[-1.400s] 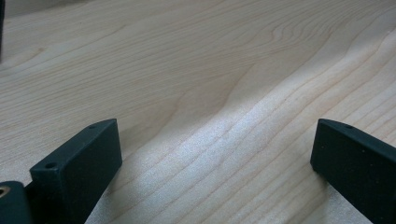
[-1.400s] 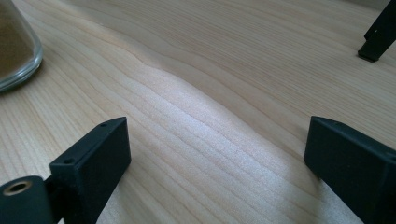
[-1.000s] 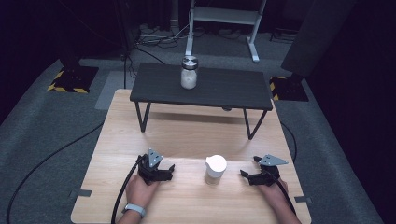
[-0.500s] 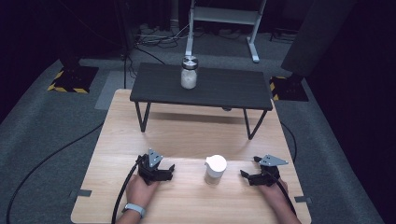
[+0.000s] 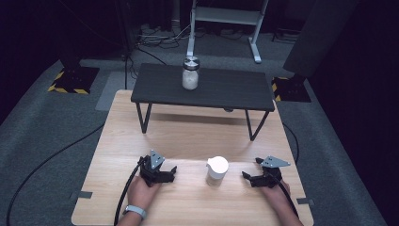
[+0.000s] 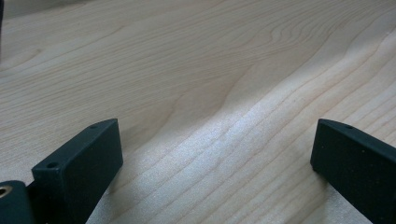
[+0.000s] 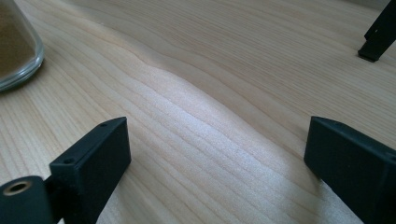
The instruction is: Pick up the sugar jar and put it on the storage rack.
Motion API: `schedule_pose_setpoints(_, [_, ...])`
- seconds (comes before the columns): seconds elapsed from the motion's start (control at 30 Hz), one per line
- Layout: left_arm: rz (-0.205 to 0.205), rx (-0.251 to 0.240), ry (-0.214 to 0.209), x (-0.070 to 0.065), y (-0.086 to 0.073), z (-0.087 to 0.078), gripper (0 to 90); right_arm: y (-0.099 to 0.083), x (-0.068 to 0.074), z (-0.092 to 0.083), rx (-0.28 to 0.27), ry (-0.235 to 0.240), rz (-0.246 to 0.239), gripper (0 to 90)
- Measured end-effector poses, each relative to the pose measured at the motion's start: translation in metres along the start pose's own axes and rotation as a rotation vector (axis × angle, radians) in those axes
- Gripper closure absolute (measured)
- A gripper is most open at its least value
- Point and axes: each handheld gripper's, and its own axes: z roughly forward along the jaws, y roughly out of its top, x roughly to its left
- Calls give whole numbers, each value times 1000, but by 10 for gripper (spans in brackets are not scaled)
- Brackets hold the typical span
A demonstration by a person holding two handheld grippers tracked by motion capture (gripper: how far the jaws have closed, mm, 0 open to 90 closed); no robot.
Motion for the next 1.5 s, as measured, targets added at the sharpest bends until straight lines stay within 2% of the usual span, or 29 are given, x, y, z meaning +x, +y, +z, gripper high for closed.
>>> schedule_pose_setpoints(0.73, [2,-2,-3,0,-1,0,20,-1,1,0,-2,-8,5,66])
schedule_pose_setpoints(0.9, [1,-2,-4,-1,-1,0,20,1,4,1,4,-29,16,52])
schedule_pose_setpoints(1.1, [0,-3,-3,-1,-1,0,20,0,3,0,2,-19,9,51])
schedule_pose_setpoints(1.5, [4,-1,-8,0,-1,-1,20,1,5,1,3,-31,15,49])
